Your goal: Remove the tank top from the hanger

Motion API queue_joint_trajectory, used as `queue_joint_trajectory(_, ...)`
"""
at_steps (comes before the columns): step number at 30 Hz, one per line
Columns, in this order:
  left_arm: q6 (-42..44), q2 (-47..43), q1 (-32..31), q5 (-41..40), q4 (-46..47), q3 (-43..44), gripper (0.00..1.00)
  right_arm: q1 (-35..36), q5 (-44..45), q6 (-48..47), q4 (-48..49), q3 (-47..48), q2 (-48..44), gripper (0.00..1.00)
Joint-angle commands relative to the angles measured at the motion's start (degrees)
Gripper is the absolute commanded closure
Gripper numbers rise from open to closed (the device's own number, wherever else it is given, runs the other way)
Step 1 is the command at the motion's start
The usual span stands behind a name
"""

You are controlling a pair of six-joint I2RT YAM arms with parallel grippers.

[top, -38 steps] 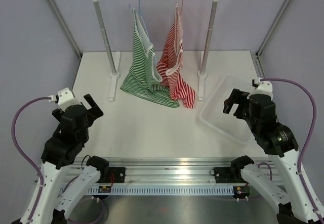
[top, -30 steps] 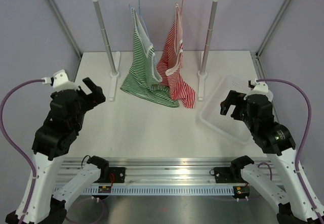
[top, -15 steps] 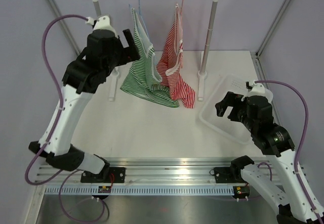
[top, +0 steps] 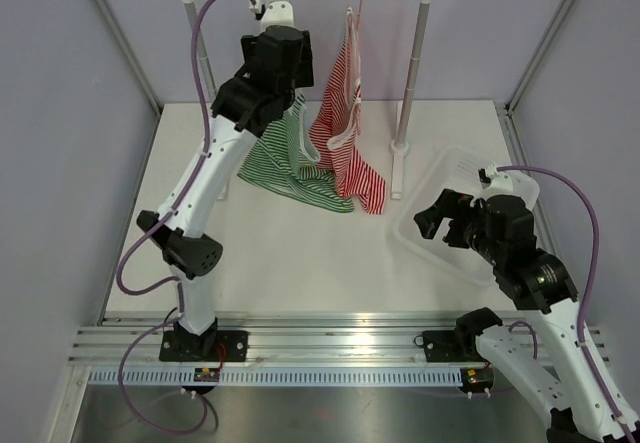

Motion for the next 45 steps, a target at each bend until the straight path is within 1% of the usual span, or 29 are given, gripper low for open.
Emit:
queue_joint_trajectory(1,5.94,5.86,-0.22,-4.7,7.87,7.79,0.31,0.28,-4.59,2.28,3.4,-1.07,-1.97,0.01)
queue_joint_trajectory(3,8.23,7.98,-0.22,-5.58,9.09,10.43,0.33,0.28,-6.52,3.07,4.19,-1.77,-2.93,0.01)
queue_joint_trajectory(4,8.93,9.03,-0.13,-6.37,9.88,10.27,0.42,0.28,-6.88,3.33,4.2,-2.3,-3.11,0.01)
queue_joint_trajectory(6,10.08,9.48,0.05,-8.92,11.03,9.65,0.53,0.27,-7.06,3.51,3.76,-2.65,-3.46,0.0)
queue_joint_trajectory(7,10.08,9.4,0.14,-9.45,11.21,9.22,0.68,0.28,-7.06,3.42,3.67,-2.92,-3.64,0.01)
queue_joint_trajectory(8,9.82,9.22,0.48,-9.71,11.38,8.95,0.73,0.28,-7.06,3.34,3.41,-2.92,-3.64,0.0)
queue_joint_trajectory(10,10.08,8.78,0.92,-9.45,12.08,7.46,0.75,0.28,-7.15,3.07,3.14,-2.75,-3.47,0.0)
queue_joint_trajectory(12,9.56,8.78,1.89,-8.49,11.74,7.54,0.88,0.27,-7.41,2.9,3.23,-2.57,-3.38,0.0)
queue_joint_trajectory(15,7.8,7.99,2.77,-7.52,10.33,7.11,1.0,0.28,-7.5,2.9,3.49,-2.57,-3.38,0.01)
queue_joint_trajectory(19,5.78,6.23,4.44,-4.71,9.54,5.17,1.0,0.28,-7.59,2.72,3.41,-2.3,-2.94,0.01)
queue_joint_trajectory(22,4.37,5.79,6.63,0.02,8.75,4.55,1.0,0.28,-7.67,2.72,3.23,-2.39,-2.94,0.0)
queue_joint_trajectory(23,4.28,5.88,7.68,3.78,8.49,4.38,1.0,0.28,-7.76,2.72,3.23,-2.39,-2.94,0.01)
queue_joint_trajectory(24,4.19,6.14,8.13,5.21,8.31,4.46,1.0,0.28,-7.76,2.81,3.23,-2.39,-3.02,0.01)
queue_joint_trajectory(27,3.32,6.32,9.45,8.47,7.34,4.47,0.93,0.19,-7.67,2.81,2.97,-2.13,-3.02,0.0)
queue_joint_trajectory(29,3.14,6.5,9.98,9.35,6.82,4.38,1.0,0.28,-7.41,2.81,2.79,-2.04,-2.94,0.01)
queue_joint_trajectory(37,5.07,2.63,10.24,8.3,6.81,4.29,1.0,0.28,-7.41,2.72,2.88,-1.51,-2.85,0.01)
queue_joint_trajectory(45,6.48,-3.6,10.59,10.85,6.64,4.47,1.0,0.28,-7.67,3.16,3.58,-1.86,-3.11,0.0)
